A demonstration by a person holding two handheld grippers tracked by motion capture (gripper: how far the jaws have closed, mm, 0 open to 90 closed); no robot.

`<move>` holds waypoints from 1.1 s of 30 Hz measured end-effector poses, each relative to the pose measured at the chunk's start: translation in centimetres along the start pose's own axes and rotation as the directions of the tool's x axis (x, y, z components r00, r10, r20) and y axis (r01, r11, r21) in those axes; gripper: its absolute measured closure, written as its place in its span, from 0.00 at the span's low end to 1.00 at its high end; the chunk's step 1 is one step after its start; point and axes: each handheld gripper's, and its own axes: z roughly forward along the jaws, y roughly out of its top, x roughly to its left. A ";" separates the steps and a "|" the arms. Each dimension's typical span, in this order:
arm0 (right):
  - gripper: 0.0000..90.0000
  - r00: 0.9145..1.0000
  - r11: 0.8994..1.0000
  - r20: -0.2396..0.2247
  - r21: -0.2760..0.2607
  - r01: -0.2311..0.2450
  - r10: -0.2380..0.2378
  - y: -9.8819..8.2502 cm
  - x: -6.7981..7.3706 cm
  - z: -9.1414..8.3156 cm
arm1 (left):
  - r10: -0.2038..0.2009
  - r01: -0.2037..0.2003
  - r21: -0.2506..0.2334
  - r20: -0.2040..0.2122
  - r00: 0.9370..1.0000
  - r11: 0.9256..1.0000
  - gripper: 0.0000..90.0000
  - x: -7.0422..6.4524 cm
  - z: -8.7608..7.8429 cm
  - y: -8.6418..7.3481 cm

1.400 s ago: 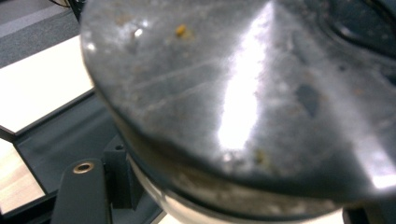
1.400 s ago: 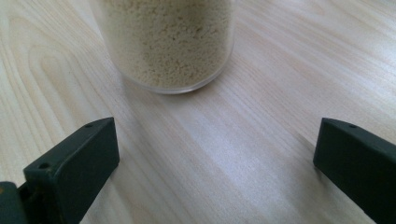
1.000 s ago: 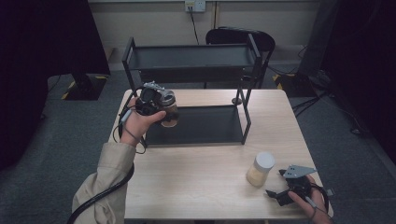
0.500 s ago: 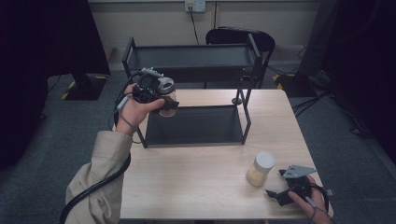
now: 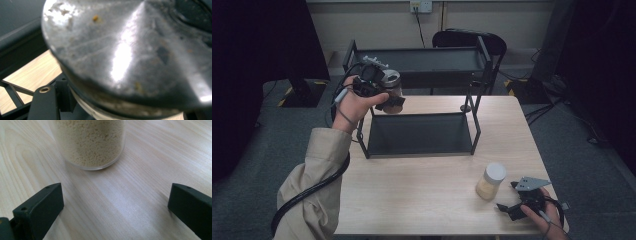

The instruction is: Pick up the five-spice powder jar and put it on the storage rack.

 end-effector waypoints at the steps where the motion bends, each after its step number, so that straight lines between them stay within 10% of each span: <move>1: 0.00 1.000 1.000 0.000 0.000 0.000 0.000 0.0 0.0 0.0 | -0.001 0.001 -0.001 0.001 1.000 1.000 0.33 0.0 -0.1 0.1; 33: 0.00 1.000 1.000 0.000 0.001 -0.002 0.002 0.0 0.0 0.0 | 0.016 -0.016 -0.040 -0.010 1.000 0.999 0.33 1.0 -2.6 6.4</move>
